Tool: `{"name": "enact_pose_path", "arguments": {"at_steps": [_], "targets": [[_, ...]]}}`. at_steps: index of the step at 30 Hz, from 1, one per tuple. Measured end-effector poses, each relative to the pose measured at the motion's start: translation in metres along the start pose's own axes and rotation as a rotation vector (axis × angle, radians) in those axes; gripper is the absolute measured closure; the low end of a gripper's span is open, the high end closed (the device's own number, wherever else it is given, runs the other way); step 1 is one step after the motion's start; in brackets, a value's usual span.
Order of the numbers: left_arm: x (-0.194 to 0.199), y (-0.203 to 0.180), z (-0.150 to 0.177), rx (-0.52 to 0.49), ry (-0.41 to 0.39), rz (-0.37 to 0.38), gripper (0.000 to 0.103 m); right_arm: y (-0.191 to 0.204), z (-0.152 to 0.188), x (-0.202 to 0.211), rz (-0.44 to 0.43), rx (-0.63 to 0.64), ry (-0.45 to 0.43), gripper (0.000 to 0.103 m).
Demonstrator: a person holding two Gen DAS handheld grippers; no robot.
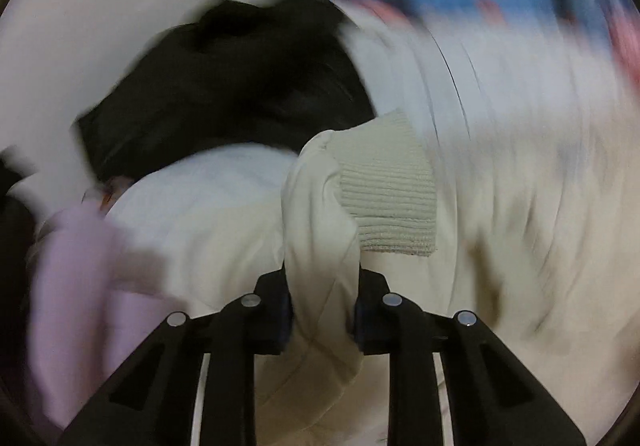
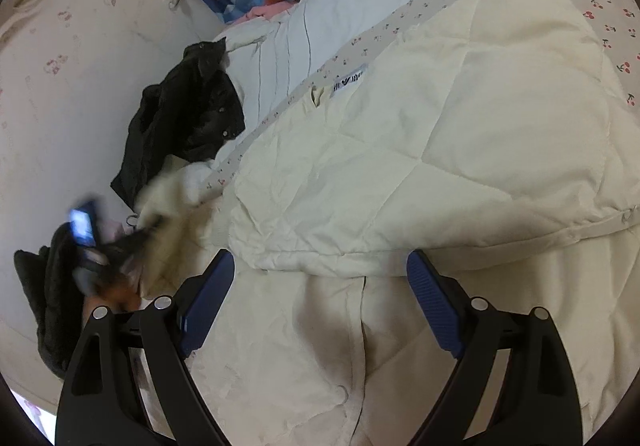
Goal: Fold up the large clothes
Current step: 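Grasp the other knit cuff with the left tool and lift it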
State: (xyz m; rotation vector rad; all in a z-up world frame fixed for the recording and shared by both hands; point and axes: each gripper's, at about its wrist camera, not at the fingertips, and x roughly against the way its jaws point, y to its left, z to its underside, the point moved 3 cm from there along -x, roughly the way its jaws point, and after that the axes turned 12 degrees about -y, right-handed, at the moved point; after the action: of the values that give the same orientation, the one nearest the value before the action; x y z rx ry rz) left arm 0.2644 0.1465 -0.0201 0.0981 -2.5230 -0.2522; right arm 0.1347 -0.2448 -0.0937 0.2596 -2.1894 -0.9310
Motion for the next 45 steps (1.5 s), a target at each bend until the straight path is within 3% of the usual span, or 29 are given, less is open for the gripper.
{"name": "enact_pose_path", "arguments": {"at_steps": [1,3,7,10,13,15,17,18,19,21,24,27,29,31,33,35,36,38,39,41,42,45], "targets": [[0.019,0.026,-0.018,0.143,-0.055,0.027,0.079,0.001,0.002,0.001,0.006,0.014,0.003,0.018],[0.051,0.067,-0.042,0.335,-0.159,0.076,0.079,0.012,0.006,-0.002,0.037,0.092,-0.001,0.018],[0.093,0.11,-0.064,0.498,-0.271,0.129,0.079,0.072,0.021,-0.004,0.097,0.452,-0.07,0.014],[0.108,0.128,-0.068,0.565,-0.301,0.166,0.079,0.121,0.04,-0.031,0.114,0.683,-0.093,0.008],[0.111,0.14,-0.059,0.61,-0.296,0.176,0.079,0.155,0.053,-0.103,0.208,0.88,-0.038,0.008],[0.104,0.146,-0.052,0.629,-0.287,0.17,0.079,0.154,0.056,-0.143,0.25,0.903,0.025,0.008],[0.103,0.151,-0.047,0.642,-0.277,0.17,0.079,0.143,0.057,-0.179,0.272,0.857,0.123,0.044],[0.1,0.153,-0.046,0.647,-0.272,0.176,0.079,0.136,0.048,-0.183,0.254,0.765,0.126,0.052],[0.099,0.153,-0.045,0.644,-0.272,0.179,0.079,0.132,0.036,-0.177,0.213,0.67,0.098,0.072],[0.099,0.152,-0.046,0.637,-0.281,0.192,0.079,0.137,0.019,-0.159,0.157,0.585,0.035,0.082],[0.101,0.152,-0.048,0.647,-0.295,0.212,0.079,0.155,0.012,-0.144,0.086,0.575,-0.004,0.082],[0.1,0.151,-0.047,0.657,-0.295,0.217,0.079,0.163,0.031,-0.157,0.06,0.65,0.043,0.081],[0.101,0.153,-0.045,0.662,-0.294,0.22,0.079,0.153,0.055,-0.185,0.082,0.684,0.173,0.058],[0.102,0.153,-0.044,0.664,-0.291,0.222,0.079,0.153,0.065,-0.187,0.066,0.746,0.18,0.042],[0.102,0.152,-0.045,0.657,-0.292,0.217,0.079,0.158,0.056,-0.171,0.014,0.687,0.176,0.033],[0.102,0.154,-0.042,0.658,-0.288,0.218,0.079,0.158,0.04,-0.138,-0.055,0.615,0.099,0.03],[0.103,0.154,-0.042,0.656,-0.289,0.218,0.079,0.154,0.032,-0.12,-0.069,0.595,0.043,0.023],[0.103,0.153,-0.042,0.65,-0.29,0.218,0.079,0.133,0.019,-0.092,-0.042,0.552,-0.041,0.01],[0.103,0.152,-0.042,0.653,-0.291,0.221,0.079,0.113,0.015,-0.089,0.009,0.51,-0.015,0.008],[0.102,0.151,-0.042,0.66,-0.294,0.235,0.079,0.077,0.008,-0.09,0.003,0.371,0.098,0.012],[0.103,0.148,-0.043,0.666,-0.299,0.249,0.079,0.068,0.004,-0.08,-0.024,0.314,0.096,0.018],[0.108,0.133,-0.049,0.664,-0.325,0.323,0.079,0.058,-0.009,-0.038,-0.124,0.234,0.033,0.019]]}}
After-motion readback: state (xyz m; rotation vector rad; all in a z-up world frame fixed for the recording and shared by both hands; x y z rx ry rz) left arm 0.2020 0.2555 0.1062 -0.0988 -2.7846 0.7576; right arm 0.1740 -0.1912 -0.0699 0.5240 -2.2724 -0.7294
